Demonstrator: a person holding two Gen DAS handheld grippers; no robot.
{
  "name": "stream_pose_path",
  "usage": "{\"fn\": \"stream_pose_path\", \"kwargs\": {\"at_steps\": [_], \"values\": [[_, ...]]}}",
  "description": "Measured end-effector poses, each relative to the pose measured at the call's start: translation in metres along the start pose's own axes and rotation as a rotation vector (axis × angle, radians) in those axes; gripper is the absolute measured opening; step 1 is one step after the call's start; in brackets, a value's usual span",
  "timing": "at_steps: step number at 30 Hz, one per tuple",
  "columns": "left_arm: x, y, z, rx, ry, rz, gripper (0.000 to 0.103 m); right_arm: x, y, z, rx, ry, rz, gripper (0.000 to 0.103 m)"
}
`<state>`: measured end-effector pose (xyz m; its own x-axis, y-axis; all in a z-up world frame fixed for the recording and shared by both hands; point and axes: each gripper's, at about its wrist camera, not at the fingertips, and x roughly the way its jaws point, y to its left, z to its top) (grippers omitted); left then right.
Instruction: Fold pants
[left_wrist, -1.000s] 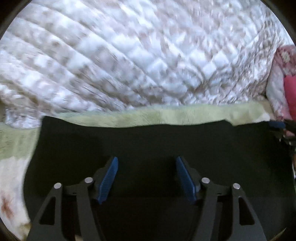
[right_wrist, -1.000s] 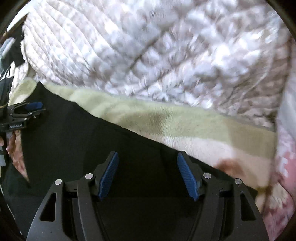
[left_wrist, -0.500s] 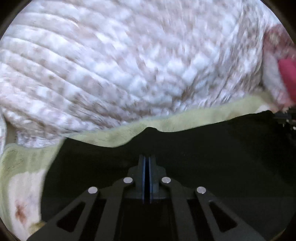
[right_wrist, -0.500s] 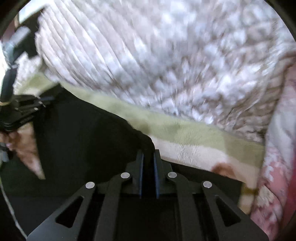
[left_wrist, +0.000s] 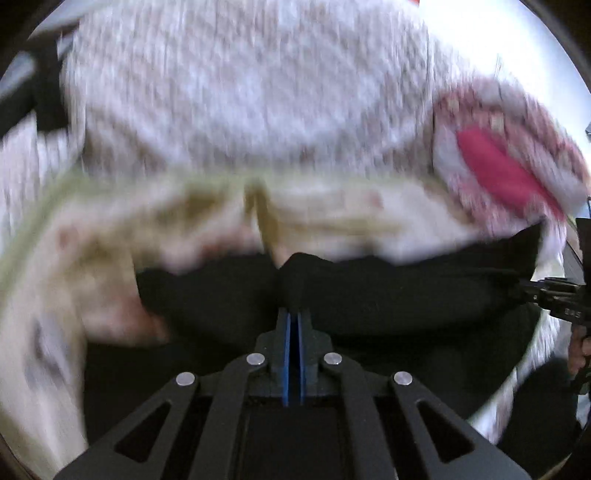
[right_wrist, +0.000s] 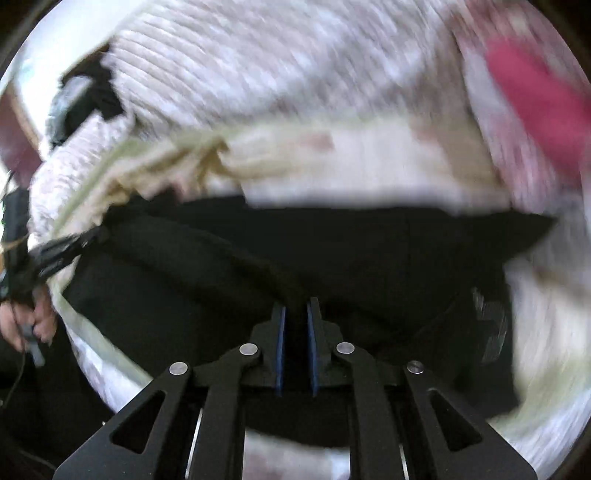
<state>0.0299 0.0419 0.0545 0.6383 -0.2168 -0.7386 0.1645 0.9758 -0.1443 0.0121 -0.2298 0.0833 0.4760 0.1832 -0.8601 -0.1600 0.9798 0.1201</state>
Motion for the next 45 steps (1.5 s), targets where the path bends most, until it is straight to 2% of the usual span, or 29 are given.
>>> {"fn": "stream_pose_path", "kwargs": {"at_steps": [2,3,6,8,10,12,16,21,24,25,26,27,28,29,33,36,40,45], "values": [[0.001,-0.003,-0.027,-0.007,0.064,0.015,0.006,-0.002,-0.002,-0.018,0.065,0.022,0.002,0.024],[-0.002,-0.002,-0.037,-0.016,0.083,0.019,0.007,-0.009,0.0,-0.023,0.079,0.01,0.0,0.03],[-0.019,0.009,-0.046,-0.057,0.085,0.02,0.007,-0.029,0.0,-0.03,0.144,-0.054,0.027,0.046],[-0.029,0.015,-0.04,-0.078,0.061,0.046,0.013,-0.036,-0.006,-0.033,0.207,-0.088,0.037,0.052],[-0.036,0.02,-0.032,-0.091,0.035,0.044,0.033,-0.037,-0.011,-0.035,0.256,-0.105,0.037,0.052],[-0.032,0.018,-0.018,-0.093,0.018,0.056,0.046,-0.036,-0.018,-0.036,0.307,-0.112,0.026,0.052],[-0.01,0.0,0.004,-0.039,0.031,0.064,0.051,-0.042,-0.031,-0.042,0.388,-0.14,-0.001,0.052],[0.045,-0.024,0.022,0.061,0.097,0.143,0.051,-0.051,-0.055,-0.05,0.504,-0.162,-0.014,0.052],[0.077,-0.023,0.025,0.082,0.152,0.192,0.051,-0.05,-0.067,-0.052,0.567,-0.165,-0.004,0.052],[0.081,-0.024,0.025,0.091,0.139,0.198,0.051,-0.05,-0.071,-0.053,0.588,-0.167,0.002,0.052],[0.081,-0.025,0.026,0.107,0.117,0.208,0.046,-0.05,-0.075,-0.054,0.607,-0.171,0.009,0.052],[0.081,-0.026,0.026,0.117,0.11,0.221,0.021,-0.05,-0.078,-0.055,0.626,-0.174,0.013,0.052],[0.081,-0.026,0.026,0.118,0.113,0.223,0.009,-0.049,-0.08,-0.056,0.644,-0.178,0.017,0.052],[0.078,-0.023,0.026,0.106,0.11,0.221,0.005,-0.049,-0.082,-0.057,0.655,-0.178,0.021,0.052],[0.031,0.001,0.02,-0.017,-0.032,0.229,0.004,-0.055,-0.082,-0.06,0.665,-0.185,0.014,0.052],[-0.019,0.035,0.002,-0.161,-0.116,0.252,0.005,-0.057,-0.085,-0.064,0.675,-0.189,-0.009,0.052],[-0.049,0.072,-0.032,-0.311,-0.093,0.231,0.005,-0.05,-0.087,-0.063,0.683,-0.179,-0.006,0.052],[-0.043,0.094,-0.063,-0.423,-0.033,0.145,0.008,-0.048,-0.089,-0.059,0.687,-0.189,-0.01,0.053]]}}
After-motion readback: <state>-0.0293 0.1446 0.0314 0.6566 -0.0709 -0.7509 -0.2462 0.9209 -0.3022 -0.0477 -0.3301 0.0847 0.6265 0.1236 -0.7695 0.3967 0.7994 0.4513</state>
